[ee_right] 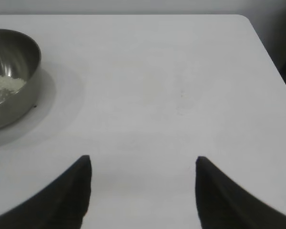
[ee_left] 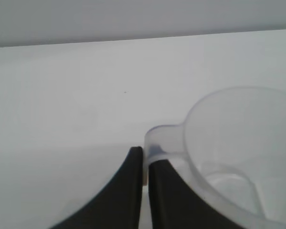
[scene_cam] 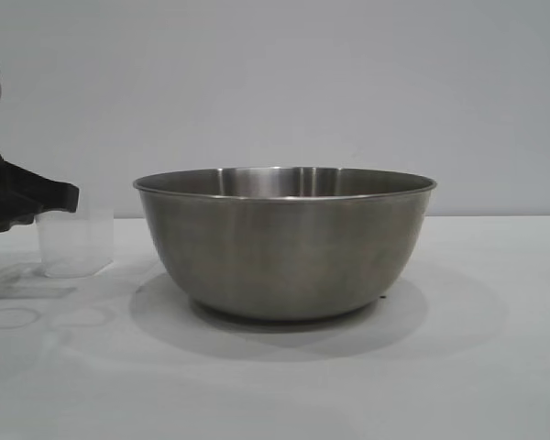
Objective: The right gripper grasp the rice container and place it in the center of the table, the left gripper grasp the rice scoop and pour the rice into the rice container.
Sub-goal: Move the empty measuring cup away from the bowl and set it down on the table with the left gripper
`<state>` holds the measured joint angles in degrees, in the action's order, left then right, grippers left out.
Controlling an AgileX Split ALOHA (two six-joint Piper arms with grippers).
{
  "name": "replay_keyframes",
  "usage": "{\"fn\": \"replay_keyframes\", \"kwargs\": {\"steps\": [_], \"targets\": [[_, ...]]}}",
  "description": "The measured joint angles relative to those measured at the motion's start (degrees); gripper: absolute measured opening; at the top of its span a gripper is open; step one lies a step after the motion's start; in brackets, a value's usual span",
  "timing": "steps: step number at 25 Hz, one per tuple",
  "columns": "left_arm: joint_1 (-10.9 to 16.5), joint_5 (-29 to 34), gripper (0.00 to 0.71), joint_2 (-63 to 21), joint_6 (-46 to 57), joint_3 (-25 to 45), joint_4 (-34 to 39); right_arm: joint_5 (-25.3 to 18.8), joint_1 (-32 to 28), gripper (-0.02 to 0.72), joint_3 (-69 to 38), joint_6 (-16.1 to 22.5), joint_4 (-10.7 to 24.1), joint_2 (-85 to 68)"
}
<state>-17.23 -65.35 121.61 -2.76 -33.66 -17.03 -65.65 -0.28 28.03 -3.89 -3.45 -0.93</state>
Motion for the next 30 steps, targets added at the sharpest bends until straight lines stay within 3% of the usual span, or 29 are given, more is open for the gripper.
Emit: {"fn": "replay_keyframes", "kwargs": {"steps": [8, 9, 10, 14, 16, 19, 20, 30], "targets": [[0.0, 0.0, 0.000, 1.8, 0.9, 0.0, 0.0, 0.0, 0.0, 0.442, 0.0, 0.0, 0.0, 0.0], [0.0, 0.0, 0.050, 1.8, 0.9, 0.2, 0.1, 0.0, 0.0, 0.442, 0.0, 0.0, 0.0, 0.0], [0.0, -0.1, 0.050, 1.8, 1.0, 0.5, 0.5, 0.0, 0.0, 0.442, 0.0, 0.0, 0.0, 0.0], [0.0, -0.1, 0.239, 1.0, 1.0, 2.4, 2.9, 0.0, 0.0, 0.442, 0.0, 0.0, 0.0, 0.0], [0.0, -0.2, 0.300, -0.3, 1.0, 3.6, 3.1, 0.0, 0.0, 0.442, 0.0, 0.0, 0.0, 0.0], [0.0, -0.2, 0.288, -1.8, 1.0, 6.0, 3.2, 0.0, 0.0, 0.442, 0.0, 0.0, 0.0, 0.0], [0.0, -0.2, 0.330, -2.3, 1.0, 7.0, 3.2, 0.0, 0.0, 0.442, 0.0, 0.0, 0.0, 0.0], [0.0, -0.2, 0.315, -13.4, 1.0, 16.1, 7.0, 0.0, 0.0, 0.442, 0.0, 0.0, 0.0, 0.0]]}}
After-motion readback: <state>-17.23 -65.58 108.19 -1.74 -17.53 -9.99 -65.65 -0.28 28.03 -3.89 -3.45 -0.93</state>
